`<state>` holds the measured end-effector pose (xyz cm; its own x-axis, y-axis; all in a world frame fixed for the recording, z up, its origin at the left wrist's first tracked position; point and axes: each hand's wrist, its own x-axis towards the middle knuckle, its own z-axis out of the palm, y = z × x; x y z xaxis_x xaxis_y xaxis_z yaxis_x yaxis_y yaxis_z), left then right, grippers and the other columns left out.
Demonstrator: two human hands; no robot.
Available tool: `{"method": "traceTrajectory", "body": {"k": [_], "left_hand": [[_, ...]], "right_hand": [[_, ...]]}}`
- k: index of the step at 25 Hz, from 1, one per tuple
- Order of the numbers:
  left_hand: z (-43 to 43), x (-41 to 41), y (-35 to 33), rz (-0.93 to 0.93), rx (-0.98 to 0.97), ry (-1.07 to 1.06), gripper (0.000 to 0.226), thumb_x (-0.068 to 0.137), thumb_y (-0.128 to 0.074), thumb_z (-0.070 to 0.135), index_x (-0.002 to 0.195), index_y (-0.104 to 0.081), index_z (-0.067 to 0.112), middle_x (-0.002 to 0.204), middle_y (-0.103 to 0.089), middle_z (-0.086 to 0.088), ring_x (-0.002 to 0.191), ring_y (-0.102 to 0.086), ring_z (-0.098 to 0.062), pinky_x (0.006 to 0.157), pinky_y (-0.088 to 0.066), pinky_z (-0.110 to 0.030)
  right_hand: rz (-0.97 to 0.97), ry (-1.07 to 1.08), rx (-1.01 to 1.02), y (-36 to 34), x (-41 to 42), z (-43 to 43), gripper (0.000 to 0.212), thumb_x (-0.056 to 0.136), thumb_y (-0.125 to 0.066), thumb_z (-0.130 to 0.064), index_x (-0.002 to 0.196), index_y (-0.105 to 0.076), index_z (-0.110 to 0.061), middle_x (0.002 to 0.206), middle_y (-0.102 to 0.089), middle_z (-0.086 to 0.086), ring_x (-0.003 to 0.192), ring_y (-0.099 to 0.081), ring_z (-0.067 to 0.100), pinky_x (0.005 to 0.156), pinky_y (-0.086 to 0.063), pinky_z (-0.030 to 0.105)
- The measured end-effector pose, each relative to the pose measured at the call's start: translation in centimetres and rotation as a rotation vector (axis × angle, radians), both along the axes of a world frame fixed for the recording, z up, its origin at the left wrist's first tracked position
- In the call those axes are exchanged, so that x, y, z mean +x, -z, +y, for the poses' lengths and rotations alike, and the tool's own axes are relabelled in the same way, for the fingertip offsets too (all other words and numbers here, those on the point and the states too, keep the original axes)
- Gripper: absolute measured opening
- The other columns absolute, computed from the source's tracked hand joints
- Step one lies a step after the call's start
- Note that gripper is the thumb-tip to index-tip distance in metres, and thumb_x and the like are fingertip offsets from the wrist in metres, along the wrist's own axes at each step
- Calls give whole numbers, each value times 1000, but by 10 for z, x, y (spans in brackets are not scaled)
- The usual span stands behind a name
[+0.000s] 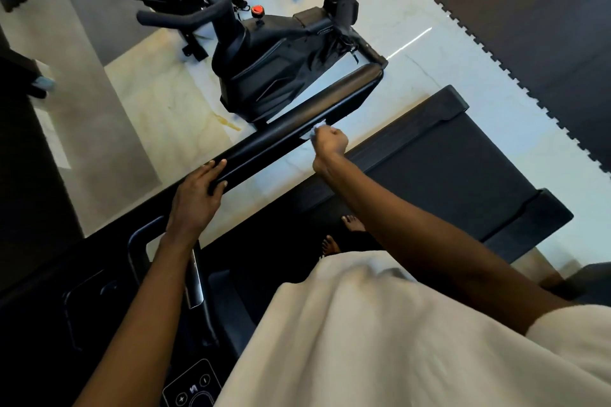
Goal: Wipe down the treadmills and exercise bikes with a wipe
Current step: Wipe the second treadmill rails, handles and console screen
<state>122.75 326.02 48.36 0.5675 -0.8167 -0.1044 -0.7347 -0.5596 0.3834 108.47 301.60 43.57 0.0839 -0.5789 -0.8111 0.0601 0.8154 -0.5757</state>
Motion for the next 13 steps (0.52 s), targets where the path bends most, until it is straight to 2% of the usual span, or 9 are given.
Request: {"method": "traceTrajectory", "body": {"k": [3, 6, 9, 11, 13], "left_hand": [[15, 4, 5, 3, -26, -61, 49, 95, -67, 18, 143, -56, 19, 143, -56, -13, 133, -51, -30, 110, -42, -42], [23, 3, 11, -4, -71, -82, 49, 94, -68, 14, 142, -57, 16, 142, -56, -16, 132, -51, -33, 111, -40, -42], [20, -1, 11, -11, -104, -111, 48, 93, -69, 11, 140, -59, 14, 141, -57, -17, 130, -53, -34, 112, -39, -42], [20, -4, 10, -2, -112, -135, 48, 92, -68, 10, 139, -60, 14, 141, -57, -17, 131, -53, -35, 113, -38, -44], [22, -6, 10, 0, -95, -149, 50, 92, -67, 8, 140, -58, 14, 144, -55, -17, 133, -51, -34, 115, -36, -46]], "right_hand": [[114, 30, -191, 0, -11, -15, 12, 90, -60, -9, 79, -58, -16, 85, -63, 5, 83, -61, 23, 78, -55, 34], [232, -152, -438, -11, -11, 16, 3, 94, -59, -12, 91, -59, -13, 88, -63, 0, 83, -60, 15, 76, -51, 28], [228, -315, -669, -5, -3, 53, 4, 96, -59, -15, 96, -56, -12, 102, -60, 6, 86, -60, 11, 81, -54, 24], [222, -425, -724, -3, 2, 75, 5, 96, -60, -14, 95, -55, -13, 105, -56, 7, 87, -57, 7, 79, -53, 15], [207, -420, -630, -3, 12, 86, 4, 95, -58, -11, 96, -55, -12, 97, -57, 4, 83, -56, 7, 71, -47, 9]]}}
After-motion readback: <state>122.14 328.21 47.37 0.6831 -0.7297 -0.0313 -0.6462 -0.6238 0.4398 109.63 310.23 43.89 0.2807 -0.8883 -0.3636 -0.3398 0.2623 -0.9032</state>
